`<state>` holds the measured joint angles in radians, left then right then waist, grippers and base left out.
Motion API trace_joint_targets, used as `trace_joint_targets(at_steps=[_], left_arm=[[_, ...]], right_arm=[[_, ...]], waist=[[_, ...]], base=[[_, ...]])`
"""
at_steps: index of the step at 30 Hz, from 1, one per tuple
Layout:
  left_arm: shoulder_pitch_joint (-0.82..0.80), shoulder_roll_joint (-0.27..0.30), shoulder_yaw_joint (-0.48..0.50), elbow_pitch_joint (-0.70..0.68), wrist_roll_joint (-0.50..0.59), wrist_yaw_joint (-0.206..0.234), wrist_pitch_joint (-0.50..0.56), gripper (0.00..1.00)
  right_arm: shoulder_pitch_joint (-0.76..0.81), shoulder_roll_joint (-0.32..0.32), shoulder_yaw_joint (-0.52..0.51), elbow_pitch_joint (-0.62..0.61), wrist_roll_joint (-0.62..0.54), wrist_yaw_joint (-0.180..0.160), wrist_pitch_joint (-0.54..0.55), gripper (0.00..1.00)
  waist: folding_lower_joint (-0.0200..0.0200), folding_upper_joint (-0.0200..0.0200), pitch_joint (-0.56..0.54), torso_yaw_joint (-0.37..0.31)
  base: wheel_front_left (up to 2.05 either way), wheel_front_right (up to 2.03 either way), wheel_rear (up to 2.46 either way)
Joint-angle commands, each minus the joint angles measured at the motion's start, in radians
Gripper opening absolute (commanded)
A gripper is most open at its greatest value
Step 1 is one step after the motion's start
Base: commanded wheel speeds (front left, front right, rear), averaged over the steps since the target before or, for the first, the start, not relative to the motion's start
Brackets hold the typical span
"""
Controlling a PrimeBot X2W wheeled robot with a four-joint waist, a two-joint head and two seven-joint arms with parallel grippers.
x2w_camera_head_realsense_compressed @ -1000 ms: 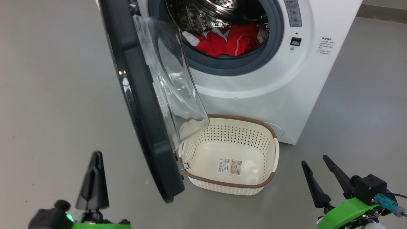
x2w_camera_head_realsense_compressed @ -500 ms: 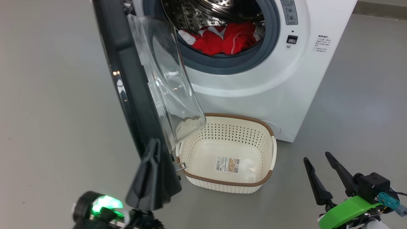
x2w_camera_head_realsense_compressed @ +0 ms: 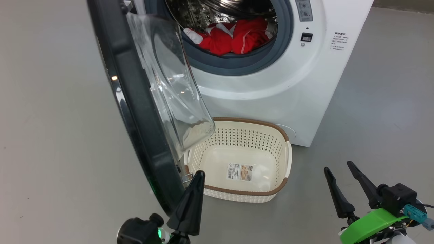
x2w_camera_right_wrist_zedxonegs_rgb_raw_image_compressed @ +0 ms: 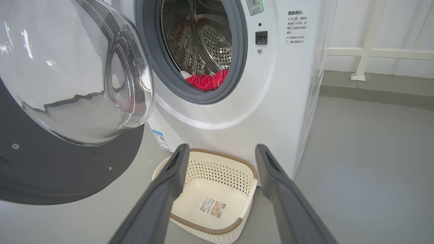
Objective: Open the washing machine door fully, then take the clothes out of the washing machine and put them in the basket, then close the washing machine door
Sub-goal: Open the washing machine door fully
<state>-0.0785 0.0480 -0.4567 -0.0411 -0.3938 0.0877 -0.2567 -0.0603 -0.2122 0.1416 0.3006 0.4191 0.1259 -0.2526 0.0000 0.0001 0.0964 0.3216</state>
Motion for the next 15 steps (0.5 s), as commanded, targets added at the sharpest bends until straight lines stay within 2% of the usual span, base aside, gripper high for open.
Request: trace_joint_targets(at_steps=[1, 7, 15], left_arm=[[-0.031, 0.002, 0.028, -0.004, -0.012, 0.008, -0.005, 0.00], [-0.045, 0.002, 0.034, 0.084, -0.033, 0.020, -0.005, 0.00], [-0.050, 0.002, 0.073, 0.131, -0.070, 0.023, -0.005, 0.00]], right_arm=[[-0.017, -0.012, 0.015, -0.026, -0.011, 0.005, -0.009, 1.00], [-0.018, -0.012, 0.016, -0.025, -0.012, 0.005, -0.009, 1.00], [-0.019, -0.015, 0.019, -0.026, -0.012, 0.005, -0.009, 1.00]], waist=[[0.0000, -0.0001, 0.000, 0.000], [0.0000, -0.0001, -0.001, -0.001], [0.0000, -0.0001, -0.001, 0.002]], base=[[0.00, 0.00, 0.00], [0.00, 0.00, 0.00], [0.00, 0.00, 0.00]])
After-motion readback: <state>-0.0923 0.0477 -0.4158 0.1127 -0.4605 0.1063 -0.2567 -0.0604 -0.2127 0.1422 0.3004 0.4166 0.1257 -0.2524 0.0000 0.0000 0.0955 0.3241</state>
